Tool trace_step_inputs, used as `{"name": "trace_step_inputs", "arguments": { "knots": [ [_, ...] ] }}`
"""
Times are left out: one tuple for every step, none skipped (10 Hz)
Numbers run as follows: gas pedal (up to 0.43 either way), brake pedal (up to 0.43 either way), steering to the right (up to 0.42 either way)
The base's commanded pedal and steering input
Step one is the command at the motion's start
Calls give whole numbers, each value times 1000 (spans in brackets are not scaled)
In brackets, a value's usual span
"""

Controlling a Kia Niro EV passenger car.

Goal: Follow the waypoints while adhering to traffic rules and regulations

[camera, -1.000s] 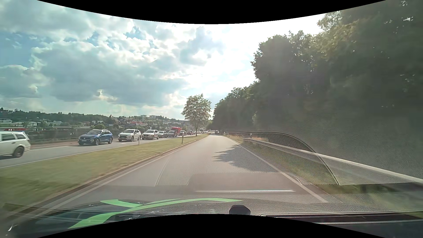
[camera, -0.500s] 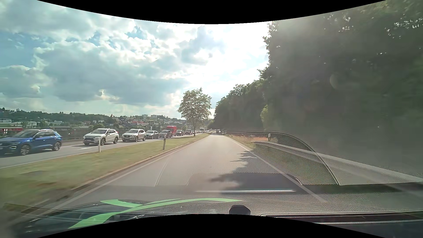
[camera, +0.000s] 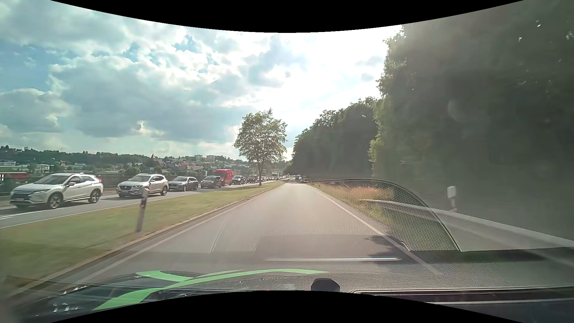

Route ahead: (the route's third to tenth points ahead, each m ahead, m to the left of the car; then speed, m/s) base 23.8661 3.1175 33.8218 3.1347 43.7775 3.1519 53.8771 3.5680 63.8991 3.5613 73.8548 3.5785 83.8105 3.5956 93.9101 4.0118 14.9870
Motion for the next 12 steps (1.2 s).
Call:
{"name": "trace_step_inputs", "arguments": {
  "knots": [
    [197, 0, -6],
    [197, 0, -6],
    [197, 0, -6],
    [197, 0, -6],
    [197, 0, -6],
    [189, 0, -6],
    [169, 0, -6],
    [169, 0, -5],
    [169, 0, -6],
    [169, 0, -6],
    [169, 0, -5],
    [169, 0, -5]
  ]
}}
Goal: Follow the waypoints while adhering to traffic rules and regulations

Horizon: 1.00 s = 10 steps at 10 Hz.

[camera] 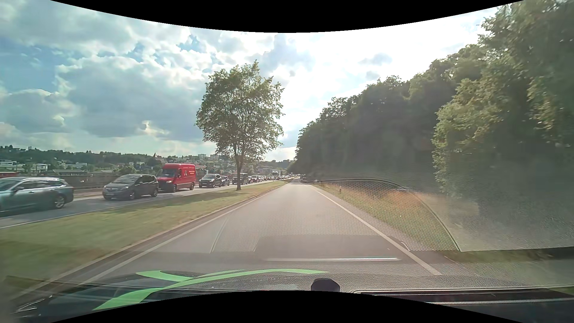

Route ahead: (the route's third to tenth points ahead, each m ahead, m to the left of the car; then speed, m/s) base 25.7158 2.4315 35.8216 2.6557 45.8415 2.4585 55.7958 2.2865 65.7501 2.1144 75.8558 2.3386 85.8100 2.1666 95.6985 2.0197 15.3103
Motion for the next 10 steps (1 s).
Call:
{"name": "trace_step_inputs", "arguments": {
  "knots": [
    [169, 0, -4],
    [169, 0, -4],
    [169, 0, -4],
    [169, 0, -4],
    [169, 0, -4],
    [169, 0, -4],
    [169, 0, -4],
    [169, 0, -4],
    [169, 0, -4],
    [169, 0, -4]
  ]
}}
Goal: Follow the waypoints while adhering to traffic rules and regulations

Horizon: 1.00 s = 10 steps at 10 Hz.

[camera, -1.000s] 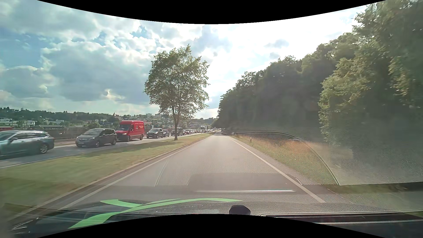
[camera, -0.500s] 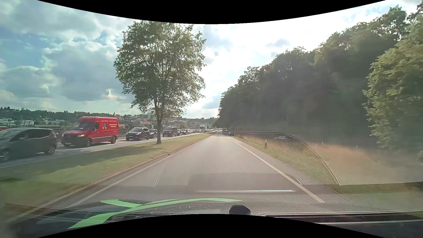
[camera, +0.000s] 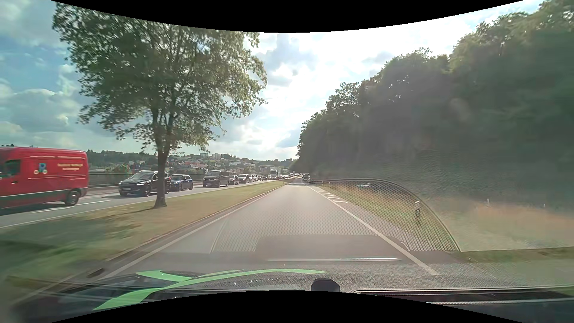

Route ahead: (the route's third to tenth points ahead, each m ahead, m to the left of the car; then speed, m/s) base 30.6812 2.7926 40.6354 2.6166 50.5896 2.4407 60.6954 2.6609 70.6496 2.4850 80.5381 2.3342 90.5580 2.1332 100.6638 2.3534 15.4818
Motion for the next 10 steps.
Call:
{"name": "trace_step_inputs", "arguments": {
  "knots": [
    [157, 0, -4],
    [150, 0, -4],
    [150, 0, -4],
    [150, 0, -4],
    [150, 0, -4],
    [118, 0, -4],
    [110, 0, -4],
    [59, 0, -4],
    [28, 0, -4],
    [28, 0, -4]
  ]
}}
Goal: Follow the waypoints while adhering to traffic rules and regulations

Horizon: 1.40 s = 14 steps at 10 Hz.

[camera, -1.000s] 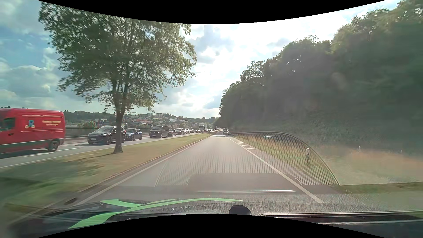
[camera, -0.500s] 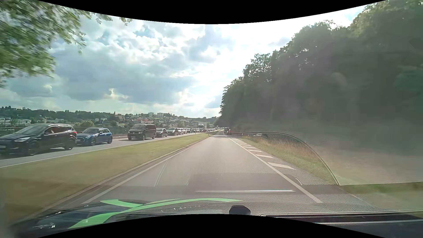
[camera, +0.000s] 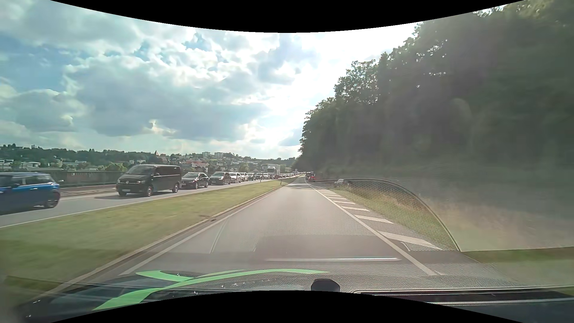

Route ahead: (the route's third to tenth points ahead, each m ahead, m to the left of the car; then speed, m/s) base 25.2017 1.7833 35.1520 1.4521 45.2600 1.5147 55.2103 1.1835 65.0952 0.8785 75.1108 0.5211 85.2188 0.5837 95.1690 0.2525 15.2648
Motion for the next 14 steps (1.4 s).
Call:
{"name": "trace_step_inputs", "arguments": {
  "knots": [
    [28, 0, -4],
    [28, 0, -4],
    [28, 0, -4],
    [28, 0, -4],
    [28, 0, -4],
    [28, 0, -4],
    [39, 0, -4],
    [59, 0, -4],
    [59, 0, -3],
    [67, 0, -2],
    [67, 0, -2],
    [67, 0, -2],
    [59, 0, -1],
    [59, 0, -1]
  ]
}}
